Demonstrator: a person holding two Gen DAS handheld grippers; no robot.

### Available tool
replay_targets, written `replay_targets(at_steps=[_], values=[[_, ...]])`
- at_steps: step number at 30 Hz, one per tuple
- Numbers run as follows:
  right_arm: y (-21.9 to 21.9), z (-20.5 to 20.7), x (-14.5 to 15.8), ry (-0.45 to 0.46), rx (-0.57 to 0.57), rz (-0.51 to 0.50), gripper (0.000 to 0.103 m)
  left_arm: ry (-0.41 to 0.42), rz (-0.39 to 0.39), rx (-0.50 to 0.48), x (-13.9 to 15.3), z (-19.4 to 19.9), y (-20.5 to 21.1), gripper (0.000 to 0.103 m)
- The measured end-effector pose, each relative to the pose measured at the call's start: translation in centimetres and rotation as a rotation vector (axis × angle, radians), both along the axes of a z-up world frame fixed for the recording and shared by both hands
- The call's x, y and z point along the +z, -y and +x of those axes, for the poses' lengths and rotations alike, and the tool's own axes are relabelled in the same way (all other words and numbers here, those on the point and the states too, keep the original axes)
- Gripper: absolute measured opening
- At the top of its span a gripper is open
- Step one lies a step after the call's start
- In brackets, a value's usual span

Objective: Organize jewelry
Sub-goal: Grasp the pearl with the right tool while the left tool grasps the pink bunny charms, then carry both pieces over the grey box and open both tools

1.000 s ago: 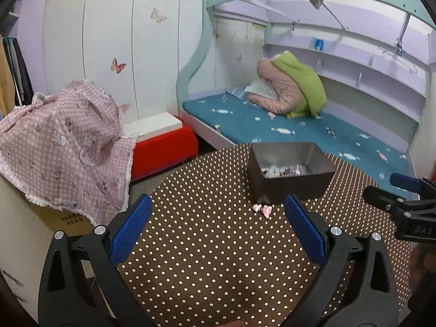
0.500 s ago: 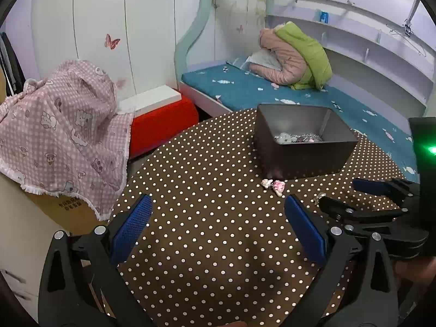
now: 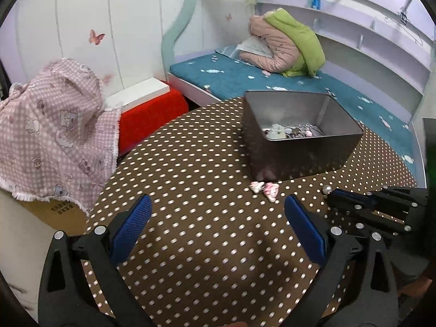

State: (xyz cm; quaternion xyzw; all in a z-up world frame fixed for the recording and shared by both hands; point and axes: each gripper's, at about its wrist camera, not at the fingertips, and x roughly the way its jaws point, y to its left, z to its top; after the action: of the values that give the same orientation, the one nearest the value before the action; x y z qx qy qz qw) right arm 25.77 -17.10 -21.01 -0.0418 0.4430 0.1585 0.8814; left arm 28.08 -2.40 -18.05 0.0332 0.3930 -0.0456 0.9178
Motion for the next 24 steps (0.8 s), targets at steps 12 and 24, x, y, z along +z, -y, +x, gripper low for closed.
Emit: replay_targets(at_steps=[12,24], values=[[2.3,-0.2,0.6,-0.002,-0.012,0.055,0.004,-0.088,0.059,-0.05,-3.5,4.6,3.6,0.097],[2.7,-0.4,1.3,0.002,-0.034,0.073,0.004,-0.126,-0.062,-0.096,-3.8,4.7,1.8,0.022]])
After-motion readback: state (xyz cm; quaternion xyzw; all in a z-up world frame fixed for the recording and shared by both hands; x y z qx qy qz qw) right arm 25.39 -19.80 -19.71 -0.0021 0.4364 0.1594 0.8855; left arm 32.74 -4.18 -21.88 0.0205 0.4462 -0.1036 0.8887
